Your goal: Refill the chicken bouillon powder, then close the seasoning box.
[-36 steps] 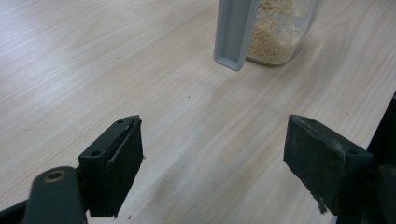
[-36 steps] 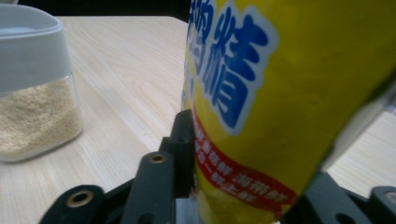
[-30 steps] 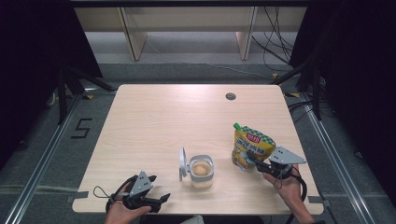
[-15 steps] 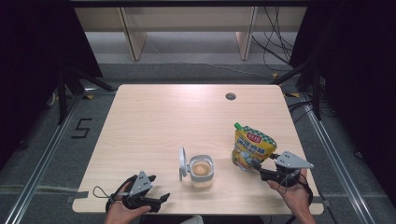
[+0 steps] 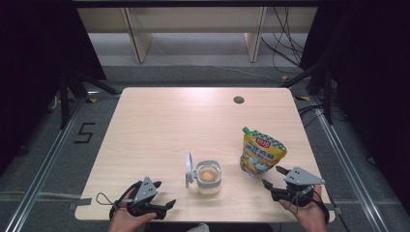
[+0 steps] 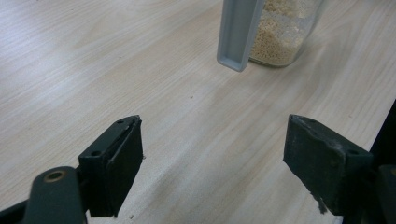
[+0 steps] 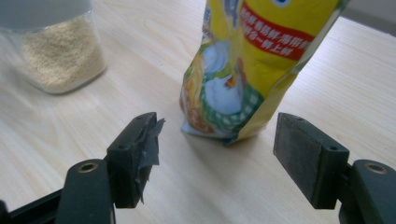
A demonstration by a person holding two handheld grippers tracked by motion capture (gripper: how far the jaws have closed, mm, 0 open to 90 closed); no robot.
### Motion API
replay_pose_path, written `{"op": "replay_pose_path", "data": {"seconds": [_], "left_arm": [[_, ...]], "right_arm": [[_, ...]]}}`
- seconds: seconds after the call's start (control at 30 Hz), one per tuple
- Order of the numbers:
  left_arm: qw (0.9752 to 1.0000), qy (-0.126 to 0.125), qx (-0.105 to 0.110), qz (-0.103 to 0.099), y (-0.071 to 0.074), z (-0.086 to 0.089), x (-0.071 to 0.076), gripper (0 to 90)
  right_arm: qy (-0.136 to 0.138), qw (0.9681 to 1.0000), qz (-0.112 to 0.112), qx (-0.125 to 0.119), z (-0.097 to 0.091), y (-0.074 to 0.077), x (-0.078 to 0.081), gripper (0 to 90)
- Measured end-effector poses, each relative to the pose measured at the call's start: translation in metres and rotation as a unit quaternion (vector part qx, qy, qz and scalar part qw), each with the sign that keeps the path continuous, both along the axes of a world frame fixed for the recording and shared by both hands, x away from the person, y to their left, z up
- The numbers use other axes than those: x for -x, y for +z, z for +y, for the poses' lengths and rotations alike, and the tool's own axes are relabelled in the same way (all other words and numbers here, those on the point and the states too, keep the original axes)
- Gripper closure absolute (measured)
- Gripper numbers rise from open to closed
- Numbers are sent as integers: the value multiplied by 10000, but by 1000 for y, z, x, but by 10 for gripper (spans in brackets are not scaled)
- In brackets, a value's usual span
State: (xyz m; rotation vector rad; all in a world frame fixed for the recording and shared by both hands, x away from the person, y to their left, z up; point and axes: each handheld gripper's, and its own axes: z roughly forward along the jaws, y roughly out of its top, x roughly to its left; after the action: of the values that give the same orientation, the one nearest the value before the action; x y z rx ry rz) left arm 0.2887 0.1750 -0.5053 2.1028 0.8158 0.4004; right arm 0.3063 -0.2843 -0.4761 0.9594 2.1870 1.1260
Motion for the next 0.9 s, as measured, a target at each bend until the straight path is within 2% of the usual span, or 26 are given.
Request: {"op": "replay_pose_path", "data": {"seconds": [0.07, 0.1, 0.13, 0.17, 0.2, 0.23, 0.27, 0.3, 0.4, 0.47, 0.5, 0.53, 0.57, 0.6, 0.63, 0.73, 0.8, 0.83, 0.9], "left_arm": [[9999, -81, -75, -93, 1, 2, -1, 193], [9999, 74, 96, 11, 0, 1, 0, 192], [9999, 85, 81, -34, 1, 2, 0, 189], [10000, 7, 55, -23, 3, 4, -1, 185], [9997, 131, 202, 2, 2, 2, 0, 185], [10000, 53, 70, -41, 3, 5, -2, 185], [9999, 79, 138, 26, 3, 4, -1, 185], [9998, 82, 196, -31, 3, 4, -1, 184], [9994, 159, 307, 47, 3, 1, 0, 173], [9997, 85, 232, -5, 4, 1, 0, 173], [9999, 10, 116, -44, 7, 3, -1, 173], [9996, 96, 227, -109, 7, 1, -1, 173], [9996, 133, 241, -88, 10, 0, -1, 174], [9992, 207, 334, -85, 11, -3, 0, 180], [9993, 151, 318, -108, 14, -4, -1, 191], [9997, 54, 220, -112, 20, -8, -2, 226], [9992, -90, 286, -255, 26, -13, 0, 309], [9993, -165, 226, -264, 30, -14, 1, 340], [9986, -266, 151, -423, 37, -16, 1, 434]], "right_arm": [[108, 9999, -42, 37, 1, -1, 2, 317], [91, 9999, -1, 100, 2, 0, 4, 320], [155, 9997, -75, 178, 2, 0, 6, 320], [145, 9998, -56, 158, 3, 1, 8, 319], [171, 9997, -46, 175, 4, 1, 10, 318], [214, 9996, -52, 198, 4, 0, 10, 316], [135, 9998, 62, 138, 5, -1, 13, 315], [189, 9995, 7, 246, 5, -1, 14, 315], [227, 9992, -39, 311, 5, -1, 17, 314], [246, 9992, -45, 306, 6, 0, 19, 314], [227, 9994, 6, 275, 6, -1, 20, 314], [230, 9993, -15, 311, 6, -1, 21, 314], [228, 9993, 5, 297, 6, -1, 22, 314], [267, 9995, 102, 161, 6, -1, 23, 315], [259, 9996, 124, 22, 6, -1, 23, 316], [264, 9996, 50, 116, 5, -1, 23, 316], [281, 9995, 36, 143, 6, -1, 23, 323], [323, 9994, 26, 143, 6, -1, 23, 325], [326, 9992, -11, 214, 7, -1, 23, 326]]}}
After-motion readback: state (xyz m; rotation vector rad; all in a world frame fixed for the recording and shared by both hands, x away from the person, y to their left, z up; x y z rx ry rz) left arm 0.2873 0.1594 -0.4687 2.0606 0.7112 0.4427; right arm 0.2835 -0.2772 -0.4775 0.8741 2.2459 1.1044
